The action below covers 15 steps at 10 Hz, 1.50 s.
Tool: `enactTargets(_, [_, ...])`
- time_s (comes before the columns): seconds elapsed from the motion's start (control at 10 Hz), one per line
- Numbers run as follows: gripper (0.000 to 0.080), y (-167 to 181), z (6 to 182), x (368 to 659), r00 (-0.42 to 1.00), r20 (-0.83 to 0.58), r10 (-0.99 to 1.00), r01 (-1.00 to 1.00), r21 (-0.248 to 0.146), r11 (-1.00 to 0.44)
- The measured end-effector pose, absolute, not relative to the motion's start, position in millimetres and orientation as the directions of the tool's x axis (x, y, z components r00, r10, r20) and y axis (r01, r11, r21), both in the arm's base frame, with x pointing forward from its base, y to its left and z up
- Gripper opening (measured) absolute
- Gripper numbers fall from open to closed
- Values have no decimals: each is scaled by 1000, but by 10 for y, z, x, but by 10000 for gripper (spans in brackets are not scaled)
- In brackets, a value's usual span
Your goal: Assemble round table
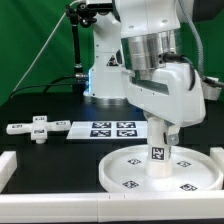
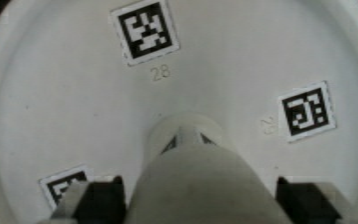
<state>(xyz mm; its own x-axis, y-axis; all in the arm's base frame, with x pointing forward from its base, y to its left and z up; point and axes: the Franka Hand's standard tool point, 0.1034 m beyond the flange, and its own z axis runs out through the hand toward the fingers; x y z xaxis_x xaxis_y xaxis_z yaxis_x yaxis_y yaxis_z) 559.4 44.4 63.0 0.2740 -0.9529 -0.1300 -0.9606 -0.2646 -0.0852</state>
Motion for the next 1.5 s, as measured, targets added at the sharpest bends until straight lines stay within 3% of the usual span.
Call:
enactTargets(0.2, [620, 454, 652, 5626, 399, -114, -910, -916, -105, -388])
enactTargets(0.6, [648, 465, 672, 5653, 720, -61, -692, -692, -145, -707])
enactTargets(1.0, [649, 464, 666, 5648, 887, -19, -462, -459, -156, -875])
enactTargets(1.2, [649, 457, 672, 5675, 977, 38, -212, -204, -142, -969])
enactTargets(1.5, [649, 433, 722, 5723, 994, 75, 77, 85, -111, -990])
